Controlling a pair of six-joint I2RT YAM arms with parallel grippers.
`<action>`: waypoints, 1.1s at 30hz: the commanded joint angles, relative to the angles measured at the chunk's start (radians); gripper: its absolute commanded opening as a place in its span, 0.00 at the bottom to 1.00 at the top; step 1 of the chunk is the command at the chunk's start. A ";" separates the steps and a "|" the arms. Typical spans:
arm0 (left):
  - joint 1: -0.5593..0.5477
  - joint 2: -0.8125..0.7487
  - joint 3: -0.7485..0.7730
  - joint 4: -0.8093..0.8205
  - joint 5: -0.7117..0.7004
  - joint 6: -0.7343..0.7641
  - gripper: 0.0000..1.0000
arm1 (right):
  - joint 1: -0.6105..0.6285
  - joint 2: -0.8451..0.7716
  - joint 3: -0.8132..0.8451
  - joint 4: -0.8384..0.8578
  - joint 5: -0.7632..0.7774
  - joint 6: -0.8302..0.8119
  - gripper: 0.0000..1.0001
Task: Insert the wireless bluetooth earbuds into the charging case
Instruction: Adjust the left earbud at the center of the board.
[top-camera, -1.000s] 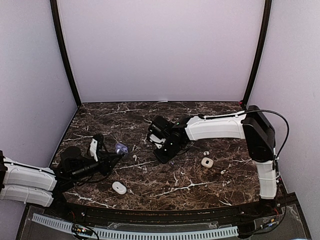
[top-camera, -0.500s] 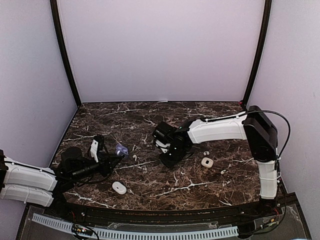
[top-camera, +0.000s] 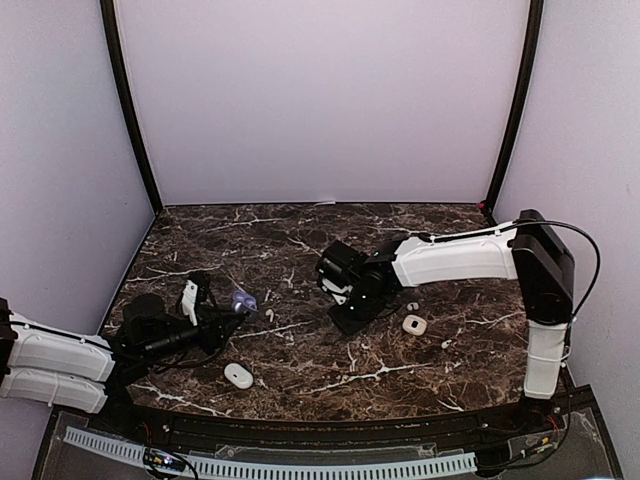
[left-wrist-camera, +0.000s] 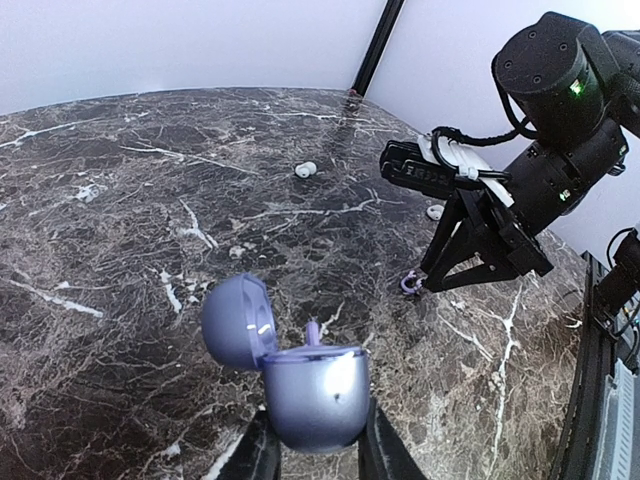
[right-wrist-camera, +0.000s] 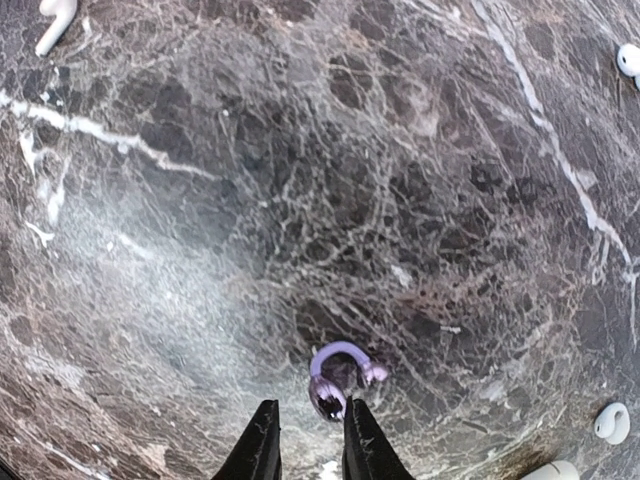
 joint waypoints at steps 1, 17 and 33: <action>0.006 0.010 0.010 0.000 0.014 0.013 0.14 | 0.006 -0.046 -0.035 0.013 -0.001 0.010 0.21; 0.006 0.031 0.022 0.006 0.035 0.011 0.14 | 0.006 -0.004 0.030 0.075 -0.004 -0.008 0.13; 0.007 0.046 0.031 0.007 0.044 0.014 0.14 | 0.000 -0.011 -0.048 0.081 0.047 0.007 0.13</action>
